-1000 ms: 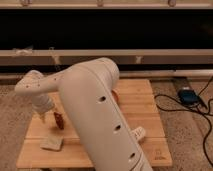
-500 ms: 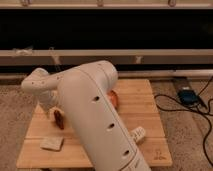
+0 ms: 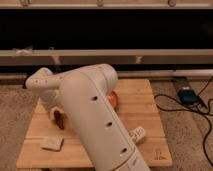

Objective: Place the pepper in the ceramic cup

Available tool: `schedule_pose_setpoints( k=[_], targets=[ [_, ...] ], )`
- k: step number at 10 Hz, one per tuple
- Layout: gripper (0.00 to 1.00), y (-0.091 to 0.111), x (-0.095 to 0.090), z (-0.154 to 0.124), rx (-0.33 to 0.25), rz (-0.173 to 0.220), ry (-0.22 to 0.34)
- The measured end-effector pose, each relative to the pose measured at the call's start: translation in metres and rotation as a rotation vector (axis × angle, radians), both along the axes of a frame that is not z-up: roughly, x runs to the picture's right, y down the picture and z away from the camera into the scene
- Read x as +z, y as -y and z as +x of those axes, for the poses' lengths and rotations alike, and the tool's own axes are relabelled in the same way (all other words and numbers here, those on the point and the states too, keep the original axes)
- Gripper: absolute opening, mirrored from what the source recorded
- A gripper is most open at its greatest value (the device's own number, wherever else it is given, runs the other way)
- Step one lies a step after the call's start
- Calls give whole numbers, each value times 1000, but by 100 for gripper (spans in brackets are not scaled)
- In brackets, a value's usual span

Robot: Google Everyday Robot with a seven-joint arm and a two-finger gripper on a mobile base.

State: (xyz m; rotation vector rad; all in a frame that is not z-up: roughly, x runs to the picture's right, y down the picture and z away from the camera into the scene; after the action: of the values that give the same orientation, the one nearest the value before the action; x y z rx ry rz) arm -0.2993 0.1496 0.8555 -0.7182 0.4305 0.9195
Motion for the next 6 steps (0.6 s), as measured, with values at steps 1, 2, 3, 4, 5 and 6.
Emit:
schedule_pose_setpoints(
  k=[1,2,3,4,5,6],
  targets=[
    [63,-4,0,-2,-12,-8,3],
    [52,-9,2,-3,-29,-20,1],
    [43,-12,3,-3,-40,-28,-2],
    [34,-15,4,-2,-50,-36,-6],
    [24,-17,4,-2,-55,-43,-10],
    [13,-18,3,-1,-56,-46,-12]
  ],
)
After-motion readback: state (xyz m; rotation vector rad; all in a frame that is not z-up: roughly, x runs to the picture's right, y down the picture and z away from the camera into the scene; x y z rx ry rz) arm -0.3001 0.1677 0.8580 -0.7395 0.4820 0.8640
